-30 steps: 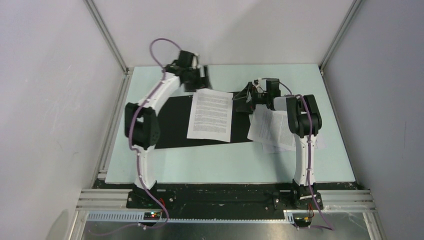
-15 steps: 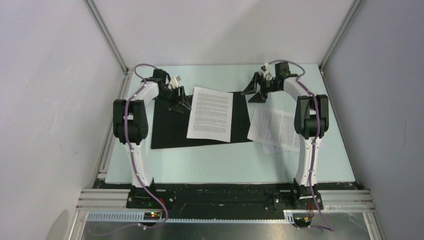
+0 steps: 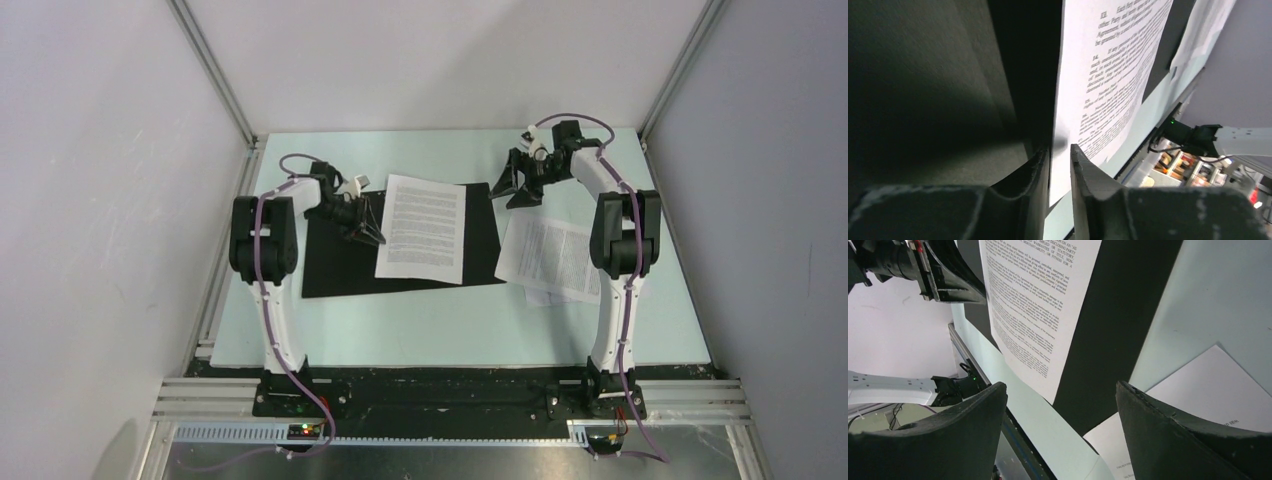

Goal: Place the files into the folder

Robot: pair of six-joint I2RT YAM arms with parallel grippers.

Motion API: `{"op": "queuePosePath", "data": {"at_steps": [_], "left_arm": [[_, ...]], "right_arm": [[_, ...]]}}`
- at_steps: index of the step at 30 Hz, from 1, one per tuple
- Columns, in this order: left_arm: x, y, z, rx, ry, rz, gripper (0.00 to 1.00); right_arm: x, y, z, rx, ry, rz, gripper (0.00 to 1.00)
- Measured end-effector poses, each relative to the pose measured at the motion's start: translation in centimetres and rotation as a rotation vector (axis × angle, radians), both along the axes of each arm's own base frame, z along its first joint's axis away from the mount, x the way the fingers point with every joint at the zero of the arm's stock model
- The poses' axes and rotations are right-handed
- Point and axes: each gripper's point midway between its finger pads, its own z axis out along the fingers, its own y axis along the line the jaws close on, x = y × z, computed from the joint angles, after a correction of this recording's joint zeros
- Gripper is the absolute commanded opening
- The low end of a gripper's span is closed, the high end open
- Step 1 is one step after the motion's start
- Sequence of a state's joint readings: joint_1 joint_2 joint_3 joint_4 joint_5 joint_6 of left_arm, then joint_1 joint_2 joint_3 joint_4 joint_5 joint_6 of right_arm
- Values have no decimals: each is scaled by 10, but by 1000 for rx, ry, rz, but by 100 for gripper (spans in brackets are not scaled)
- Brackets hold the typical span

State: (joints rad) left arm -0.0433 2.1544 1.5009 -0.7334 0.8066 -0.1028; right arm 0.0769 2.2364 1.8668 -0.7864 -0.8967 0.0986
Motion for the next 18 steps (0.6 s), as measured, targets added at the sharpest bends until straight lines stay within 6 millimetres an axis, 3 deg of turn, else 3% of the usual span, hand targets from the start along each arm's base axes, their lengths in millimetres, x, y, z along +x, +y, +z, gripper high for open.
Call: {"op": "queuePosePath", "data": {"at_steps": [7, 12, 18], "left_arm": [[-24, -8, -6, -61, 66, -23, 1], [-26, -20, 11, -87, 40, -44, 0], [-33, -54, 42, -109, 36, -59, 0]], "right_arm": [[2, -9, -1, -3, 0, -15, 83], [4, -15, -1, 0, 4, -29, 83], [3, -28, -6, 8, 30, -56, 81]]}}
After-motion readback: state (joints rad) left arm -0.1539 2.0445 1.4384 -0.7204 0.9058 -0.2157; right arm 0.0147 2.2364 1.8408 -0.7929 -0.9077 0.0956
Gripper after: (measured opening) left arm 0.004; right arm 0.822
